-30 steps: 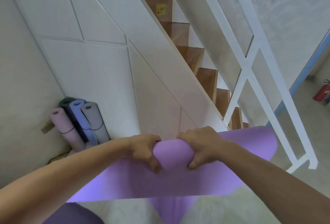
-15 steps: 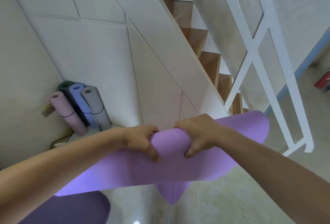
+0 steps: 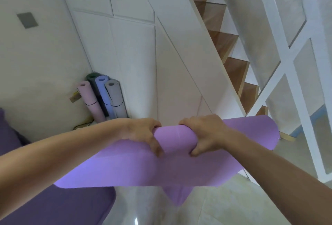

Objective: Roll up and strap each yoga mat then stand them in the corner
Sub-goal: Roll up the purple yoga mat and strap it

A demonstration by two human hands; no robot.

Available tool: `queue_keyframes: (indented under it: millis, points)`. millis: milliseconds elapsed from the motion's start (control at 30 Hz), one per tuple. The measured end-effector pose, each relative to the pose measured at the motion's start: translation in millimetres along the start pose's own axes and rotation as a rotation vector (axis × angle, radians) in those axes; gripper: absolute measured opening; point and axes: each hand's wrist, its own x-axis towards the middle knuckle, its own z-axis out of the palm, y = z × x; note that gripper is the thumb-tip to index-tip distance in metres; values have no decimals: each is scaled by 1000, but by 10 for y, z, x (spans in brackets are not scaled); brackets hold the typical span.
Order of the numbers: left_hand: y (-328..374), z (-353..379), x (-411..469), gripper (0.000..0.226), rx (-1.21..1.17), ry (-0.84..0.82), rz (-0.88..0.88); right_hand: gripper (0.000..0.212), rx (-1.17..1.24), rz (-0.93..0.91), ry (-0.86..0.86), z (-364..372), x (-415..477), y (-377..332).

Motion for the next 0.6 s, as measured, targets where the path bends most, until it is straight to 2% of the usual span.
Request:
queue_keyframes:
  millis: [67, 133, 200, 267, 333, 400, 467, 500, 533, 600]
  points:
    - [52, 43, -35, 98, 303, 101, 14, 84, 51, -18, -74, -119, 101, 72]
    - [58, 164, -33, 115, 660, 283, 15, 82, 127, -18, -142, -198, 211, 151]
    - [1, 264, 13, 104, 728, 435, -2, 85, 160, -43, -172, -188, 310, 172]
    - [-73, 217, 68, 85, 639, 454, -63, 103, 95, -100, -145, -143, 396, 133]
    - [-170, 78, 109, 73, 363, 335, -112, 121, -86, -178, -62, 16, 508, 91]
    - [-264, -69, 150, 56, 25, 192, -82, 115, -149, -227, -29, 94, 673, 83]
    - [-342, -171, 224, 51, -117, 114, -71, 97, -92, -245, -86, 32, 900, 140]
    - [-367, -214, 281, 61, -74, 101, -79, 91, -58, -242, -131, -11, 1022, 177]
    - [-376, -261, 342, 81, 88, 121, -74, 87, -23, -231, -185, -53, 1142, 224]
    - [-401, -272, 512, 121, 551, 214, -77, 84, 76, -187, -285, -129, 1370, 335]
